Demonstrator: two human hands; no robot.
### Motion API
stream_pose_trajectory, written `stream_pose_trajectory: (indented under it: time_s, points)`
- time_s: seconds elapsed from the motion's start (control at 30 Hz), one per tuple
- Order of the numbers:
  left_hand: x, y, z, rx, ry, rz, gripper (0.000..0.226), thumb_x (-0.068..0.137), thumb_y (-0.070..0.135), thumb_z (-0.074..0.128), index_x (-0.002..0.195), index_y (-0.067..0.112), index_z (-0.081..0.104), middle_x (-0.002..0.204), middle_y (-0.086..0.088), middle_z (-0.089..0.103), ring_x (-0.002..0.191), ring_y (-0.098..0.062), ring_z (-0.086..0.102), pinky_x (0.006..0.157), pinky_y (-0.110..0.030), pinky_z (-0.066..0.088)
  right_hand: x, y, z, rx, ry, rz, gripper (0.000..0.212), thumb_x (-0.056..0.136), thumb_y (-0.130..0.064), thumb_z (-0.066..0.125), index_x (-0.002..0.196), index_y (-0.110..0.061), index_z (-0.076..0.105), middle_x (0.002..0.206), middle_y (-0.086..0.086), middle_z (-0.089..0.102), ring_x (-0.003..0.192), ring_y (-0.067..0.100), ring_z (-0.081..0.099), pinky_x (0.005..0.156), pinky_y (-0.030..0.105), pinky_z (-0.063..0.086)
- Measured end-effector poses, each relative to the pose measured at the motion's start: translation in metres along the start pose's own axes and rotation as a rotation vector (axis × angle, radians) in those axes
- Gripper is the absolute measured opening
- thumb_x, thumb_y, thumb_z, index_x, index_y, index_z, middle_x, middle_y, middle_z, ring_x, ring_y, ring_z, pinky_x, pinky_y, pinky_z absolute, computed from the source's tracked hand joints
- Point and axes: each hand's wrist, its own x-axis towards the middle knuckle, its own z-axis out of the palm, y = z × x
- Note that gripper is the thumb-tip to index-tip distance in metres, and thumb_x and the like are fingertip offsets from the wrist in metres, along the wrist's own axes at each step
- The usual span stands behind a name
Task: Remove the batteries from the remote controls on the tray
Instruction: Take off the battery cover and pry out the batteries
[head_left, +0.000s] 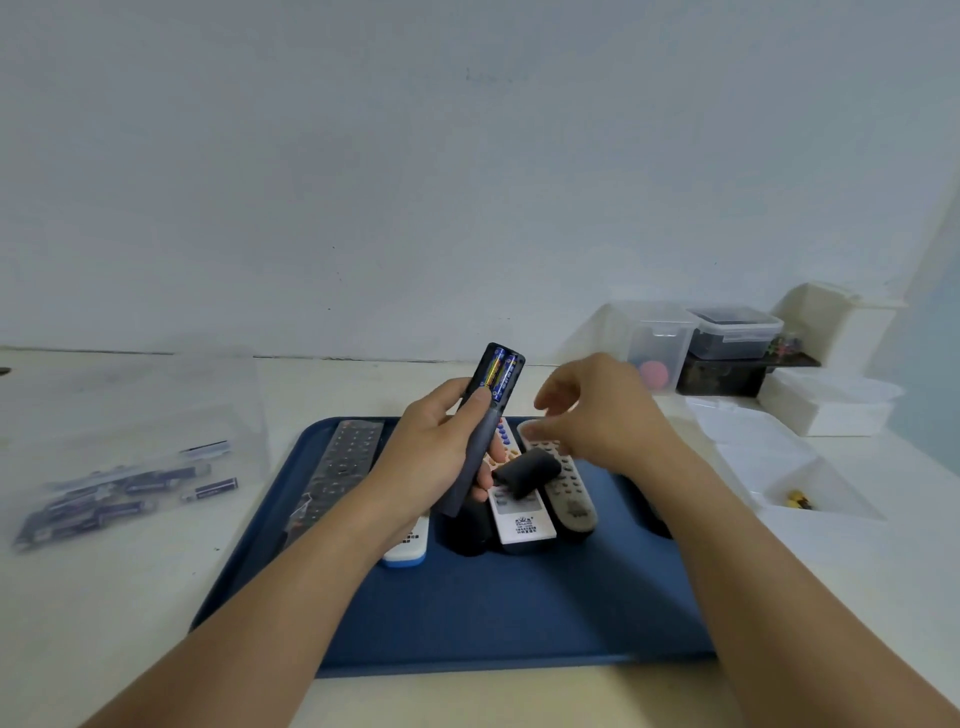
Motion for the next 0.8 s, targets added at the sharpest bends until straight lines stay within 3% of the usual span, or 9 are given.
stream_pose_trajectory:
  time_s: [0.1, 0.23, 0.43, 0.57, 0.67, 0.8]
  points:
    - [-0.002, 0.001, 0.003, -0.016, -0.031, 0.023, 0.026, 0.107, 0.037, 0.046, 0.099, 0.026, 0.068, 0.066, -0.008, 0.063, 0.048, -0.021, 0.052, 0.047, -0.031, 0.050, 0.000, -0.009, 0.000, 0.276, 0.223, -0.131, 0.012, 0.078, -0.018, 0.081, 0.083, -0.022, 0.071, 0.072, -0.006, 0.069, 0.059, 0.011, 0.066, 0.063, 0.039, 0.060]
    - [-0.002, 0.003, 0.005, -0.090, -0.042, 0.018, 0.031, 0.107, 0.037, 0.045, 0.085, 0.031, 0.066, 0.065, -0.008, 0.059, 0.048, -0.021, 0.050, 0.047, -0.031, 0.047, -0.005, -0.018, 0.000, 0.410, 0.388, -0.200, 0.012, 0.084, -0.013, 0.071, 0.092, -0.021, 0.068, 0.087, -0.013, 0.069, 0.077, 0.006, 0.067, 0.066, 0.033, 0.060]
    - [-0.003, 0.003, 0.005, -0.044, -0.054, 0.002, 0.023, 0.107, 0.036, 0.046, 0.099, 0.026, 0.065, 0.066, -0.008, 0.061, 0.049, -0.022, 0.053, 0.049, -0.032, 0.050, -0.007, -0.020, 0.001, 0.467, 0.293, -0.266, 0.012, 0.085, -0.012, 0.076, 0.093, -0.018, 0.069, 0.095, -0.010, 0.071, 0.089, 0.004, 0.068, 0.069, 0.019, 0.057]
    - [-0.003, 0.003, 0.004, -0.015, -0.064, 0.014, 0.020, 0.106, 0.034, 0.048, 0.101, 0.025, 0.065, 0.068, -0.009, 0.062, 0.049, -0.021, 0.055, 0.048, -0.031, 0.050, -0.006, -0.018, 0.005, 0.450, 0.248, -0.275, 0.011, 0.085, -0.010, 0.076, 0.091, -0.018, 0.071, 0.090, -0.010, 0.071, 0.085, 0.003, 0.067, 0.069, 0.017, 0.054]
    - [-0.002, 0.002, 0.005, 0.017, -0.069, 0.044, 0.012, 0.105, 0.024, 0.053, 0.110, 0.023, 0.064, 0.069, -0.008, 0.062, 0.049, -0.021, 0.054, 0.046, -0.031, 0.049, -0.004, -0.016, 0.008, 0.432, 0.241, -0.273, 0.008, 0.085, -0.009, 0.075, 0.089, -0.016, 0.072, 0.088, -0.009, 0.071, 0.082, 0.002, 0.066, 0.069, 0.016, 0.053]
    - [-0.002, 0.002, 0.004, 0.032, -0.092, 0.067, 0.018, 0.101, 0.010, 0.057, 0.113, 0.022, 0.064, 0.068, -0.002, 0.063, 0.048, -0.021, 0.054, 0.044, -0.031, 0.048, -0.003, -0.014, 0.010, 0.456, 0.233, -0.246, 0.010, 0.084, -0.010, 0.076, 0.090, -0.017, 0.071, 0.088, -0.009, 0.072, 0.084, 0.004, 0.068, 0.068, 0.020, 0.056]
